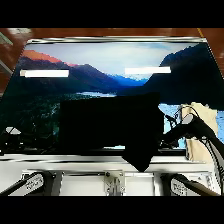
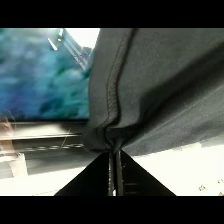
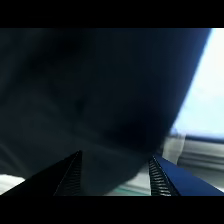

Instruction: Fold the shirts.

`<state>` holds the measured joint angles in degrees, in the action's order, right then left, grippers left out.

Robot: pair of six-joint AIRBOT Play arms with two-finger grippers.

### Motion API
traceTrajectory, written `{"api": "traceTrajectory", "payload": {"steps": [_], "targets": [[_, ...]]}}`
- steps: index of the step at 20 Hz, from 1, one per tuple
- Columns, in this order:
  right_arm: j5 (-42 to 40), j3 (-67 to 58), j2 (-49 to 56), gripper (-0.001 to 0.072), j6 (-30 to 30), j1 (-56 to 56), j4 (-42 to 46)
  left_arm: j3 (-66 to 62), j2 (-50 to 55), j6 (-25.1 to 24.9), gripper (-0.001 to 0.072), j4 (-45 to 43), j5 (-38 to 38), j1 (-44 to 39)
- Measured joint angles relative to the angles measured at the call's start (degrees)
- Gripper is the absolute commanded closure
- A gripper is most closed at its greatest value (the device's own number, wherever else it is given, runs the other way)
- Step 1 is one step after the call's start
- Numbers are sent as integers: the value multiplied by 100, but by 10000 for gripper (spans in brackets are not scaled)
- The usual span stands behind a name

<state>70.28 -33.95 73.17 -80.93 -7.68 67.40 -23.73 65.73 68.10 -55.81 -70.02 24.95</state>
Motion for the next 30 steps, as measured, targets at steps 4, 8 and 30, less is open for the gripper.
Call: {"api": "traceTrajectory", "payload": {"steps": [4, 8, 30], "targets": [[-179, 68, -17, 653, -160, 275, -59, -7, -4, -120, 665, 0, -7, 0], [-94, -144, -446, 655, -184, 356, -118, -308, -208, -826, 666, 118, -107, 0], [-1602, -4581, 2430, 30, -984, 378, -87, -4728, 3003, 625, 206, 299, 885, -1453]]}}
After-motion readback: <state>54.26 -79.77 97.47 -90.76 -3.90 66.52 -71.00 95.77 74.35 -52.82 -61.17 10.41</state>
